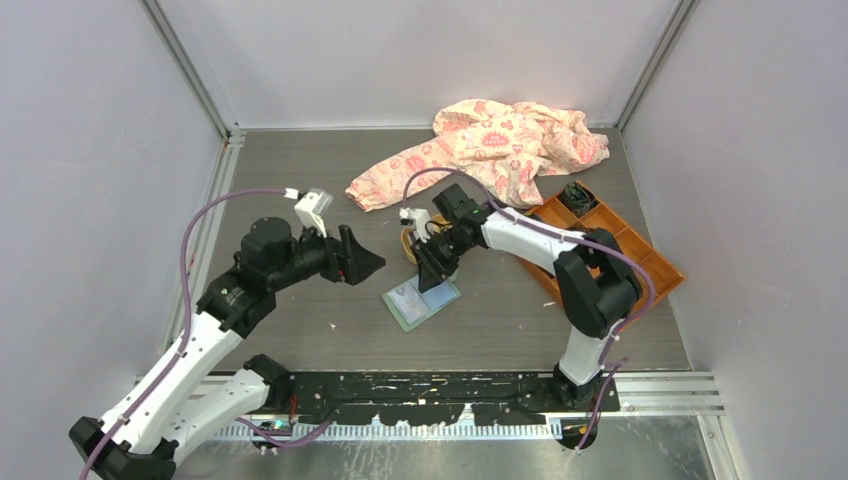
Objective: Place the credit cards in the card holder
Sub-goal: Turn over the card slot in the card holder, then pick up the credit card from the storage box.
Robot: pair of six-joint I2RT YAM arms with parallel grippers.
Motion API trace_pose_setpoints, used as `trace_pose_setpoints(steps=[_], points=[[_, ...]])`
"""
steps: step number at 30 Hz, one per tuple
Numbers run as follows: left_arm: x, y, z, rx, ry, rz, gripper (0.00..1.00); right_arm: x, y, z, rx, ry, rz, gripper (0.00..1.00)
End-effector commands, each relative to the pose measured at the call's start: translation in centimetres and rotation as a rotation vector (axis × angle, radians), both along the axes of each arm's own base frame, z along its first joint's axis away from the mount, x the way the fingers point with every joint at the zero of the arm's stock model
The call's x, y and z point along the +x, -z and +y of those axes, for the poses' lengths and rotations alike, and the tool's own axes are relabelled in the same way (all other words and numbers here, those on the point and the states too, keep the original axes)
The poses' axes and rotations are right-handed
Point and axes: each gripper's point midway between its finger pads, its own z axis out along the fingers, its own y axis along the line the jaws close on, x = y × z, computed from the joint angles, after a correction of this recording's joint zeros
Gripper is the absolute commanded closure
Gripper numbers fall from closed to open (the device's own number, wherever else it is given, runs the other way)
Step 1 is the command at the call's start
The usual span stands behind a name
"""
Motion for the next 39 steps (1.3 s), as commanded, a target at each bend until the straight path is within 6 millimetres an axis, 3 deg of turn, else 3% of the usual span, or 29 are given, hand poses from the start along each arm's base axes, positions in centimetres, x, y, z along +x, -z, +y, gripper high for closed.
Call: trace_pose_setpoints(steps=[1,6,9,11,13,14,15,18,20,23,29,33,39], points=[[0.5,-1.5,0.4,0.101,0.043,-0.063,0.18,1.6,-5.7,0.0,0.064,-0.078,-0.230,0.67],[2.4,-3.3,0.1,0.164,0.053,-0.130,0.16,4.4,-10.3,-1.6,0.030,-0.062,-0.509,0.62],[3.5,-4.7,-0.1,0.206,0.071,-0.183,0.14,6.9,-14.1,-3.1,-0.005,-0.029,-0.696,0.48],[4.5,-5.2,0.2,0.250,0.063,-0.226,0.09,8.9,-16.6,-3.9,-0.016,0.023,-0.777,0.32],[5.6,-4.9,0.7,0.296,0.028,-0.255,0.02,10.9,-18.7,-4.5,-0.002,0.105,-0.785,0.09],[6.1,-4.7,0.9,0.310,0.008,-0.263,0.01,11.8,-19.5,-4.6,0.023,0.156,-0.757,0.02],[6.4,-4.1,1.0,0.320,0.001,-0.266,0.00,12.6,-20.7,-4.5,0.065,0.204,-0.723,0.01],[6.8,-2.6,1.2,0.350,0.000,-0.277,0.00,13.3,-21.8,-3.6,0.248,0.271,-0.495,0.01],[7.1,-1.6,1.7,0.388,-0.016,-0.267,0.01,13.8,-21.6,-3.1,0.317,0.291,-0.412,0.00],[7.0,-0.6,2.0,0.411,-0.016,-0.249,0.01,15.2,-20.1,-3.0,0.306,0.326,-0.428,0.01],[6.9,0.3,2.4,0.430,-0.024,-0.255,0.02,17.5,-18.3,-1.7,0.318,0.353,-0.363,0.01],[7.2,1.1,2.7,0.455,-0.033,-0.238,0.02,17.8,-15.4,-0.2,0.314,0.338,-0.162,0.00],[7.3,2.0,2.8,0.473,-0.034,-0.227,0.05,18.8,-10.2,-1.4,0.194,0.390,-0.175,0.05]])
